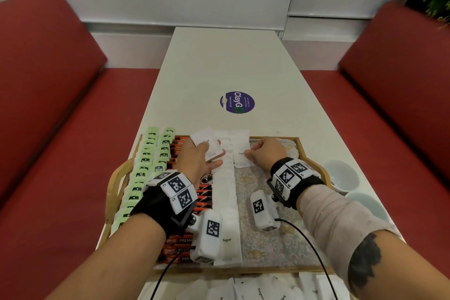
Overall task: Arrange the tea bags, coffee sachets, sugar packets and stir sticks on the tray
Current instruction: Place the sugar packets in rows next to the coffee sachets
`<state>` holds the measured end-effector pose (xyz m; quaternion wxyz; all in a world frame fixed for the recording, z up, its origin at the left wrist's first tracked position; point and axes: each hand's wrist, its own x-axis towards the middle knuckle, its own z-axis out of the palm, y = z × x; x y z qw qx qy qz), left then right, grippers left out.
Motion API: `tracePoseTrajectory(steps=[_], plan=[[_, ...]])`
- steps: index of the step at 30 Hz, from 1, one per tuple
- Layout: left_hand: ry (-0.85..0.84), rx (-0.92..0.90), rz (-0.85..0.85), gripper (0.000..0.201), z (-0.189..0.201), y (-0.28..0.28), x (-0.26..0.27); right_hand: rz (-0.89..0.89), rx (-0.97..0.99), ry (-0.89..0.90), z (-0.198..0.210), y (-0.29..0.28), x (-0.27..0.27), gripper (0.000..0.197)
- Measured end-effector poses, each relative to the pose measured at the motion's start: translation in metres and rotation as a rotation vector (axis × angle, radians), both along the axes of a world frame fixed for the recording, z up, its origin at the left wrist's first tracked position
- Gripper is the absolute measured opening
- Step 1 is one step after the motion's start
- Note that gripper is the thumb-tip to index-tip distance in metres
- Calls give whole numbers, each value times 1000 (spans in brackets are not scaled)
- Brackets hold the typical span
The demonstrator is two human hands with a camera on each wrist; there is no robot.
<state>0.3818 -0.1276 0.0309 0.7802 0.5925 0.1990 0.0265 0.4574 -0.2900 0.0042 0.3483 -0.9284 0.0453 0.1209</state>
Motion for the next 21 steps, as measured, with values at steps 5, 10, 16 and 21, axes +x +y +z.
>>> tracePoseTrajectory(steps=[5, 10, 16, 21], plan=[[0, 148, 17, 16, -2, 0, 2, 51, 286, -162, 17, 4, -8, 21], [-21, 336, 18, 21, -5, 1, 6, 264, 427, -121, 39, 15, -22, 22], [-33, 340, -14, 22, -2, -3, 3, 281, 444, -124, 40, 15, -23, 26], [-44, 329, 4, 25, -2, -2, 2, 120, 305, -119, 27, -2, -13, 32]])
